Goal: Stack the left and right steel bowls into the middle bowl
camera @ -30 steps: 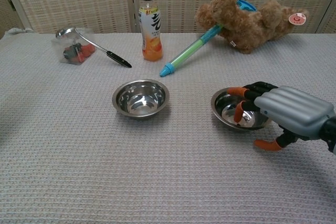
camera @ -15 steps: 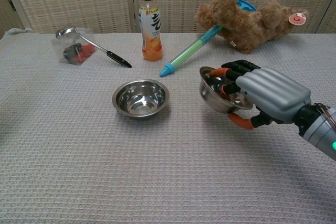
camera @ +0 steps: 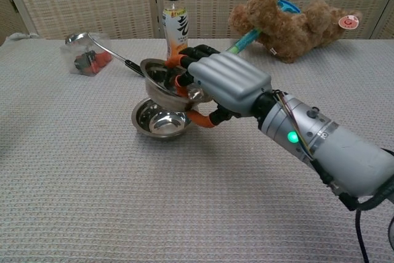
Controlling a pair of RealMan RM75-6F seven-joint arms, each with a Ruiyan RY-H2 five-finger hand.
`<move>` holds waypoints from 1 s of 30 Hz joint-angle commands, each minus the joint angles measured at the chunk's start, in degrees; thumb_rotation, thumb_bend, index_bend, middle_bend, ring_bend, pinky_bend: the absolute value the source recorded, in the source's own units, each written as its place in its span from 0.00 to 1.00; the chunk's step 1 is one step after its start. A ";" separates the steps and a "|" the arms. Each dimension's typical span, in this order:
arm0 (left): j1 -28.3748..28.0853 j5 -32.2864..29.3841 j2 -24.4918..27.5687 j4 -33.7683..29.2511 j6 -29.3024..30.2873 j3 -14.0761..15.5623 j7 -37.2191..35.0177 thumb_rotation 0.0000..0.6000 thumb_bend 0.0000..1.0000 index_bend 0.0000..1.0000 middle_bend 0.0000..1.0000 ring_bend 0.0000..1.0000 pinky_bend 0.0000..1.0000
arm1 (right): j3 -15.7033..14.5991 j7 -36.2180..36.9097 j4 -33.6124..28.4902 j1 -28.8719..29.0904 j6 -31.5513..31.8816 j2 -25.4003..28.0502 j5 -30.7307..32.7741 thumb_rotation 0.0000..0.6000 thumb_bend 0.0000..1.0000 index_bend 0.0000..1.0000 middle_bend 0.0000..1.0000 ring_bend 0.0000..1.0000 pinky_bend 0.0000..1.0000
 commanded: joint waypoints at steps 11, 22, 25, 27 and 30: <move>0.55 0.70 0.77 -0.66 0.23 -0.33 -1.06 1.00 0.43 0.00 0.02 0.00 0.05 | 1.32 -7.86 1.84 3.02 -7.17 -2.53 8.65 1.00 0.33 0.01 0.00 0.00 0.00; 1.32 1.75 1.59 -2.51 0.56 0.26 1.03 1.00 0.43 0.00 0.02 0.00 0.05 | -5.87 -20.60 -23.92 -10.56 6.60 18.73 9.12 1.00 0.19 0.00 0.00 0.00 0.00; 1.61 1.18 2.79 -4.70 -0.81 0.75 2.56 1.00 0.43 0.00 0.02 0.00 0.05 | -9.54 -19.74 -28.71 -17.35 14.12 25.89 8.33 1.00 0.19 0.00 0.00 0.00 0.00; 1.74 0.88 3.71 -6.38 -1.74 1.11 3.68 1.00 0.43 0.00 0.02 0.00 0.05 | -11.59 -17.33 -29.45 -21.47 18.79 29.17 7.82 1.00 0.19 0.00 0.00 0.00 0.00; 1.95 0.83 5.19 -9.13 -2.85 1.78 5.34 1.00 0.43 0.00 0.02 0.00 0.05 | -13.57 -12.71 -25.76 -28.16 27.38 31.36 7.27 1.00 0.19 0.00 0.00 0.00 0.00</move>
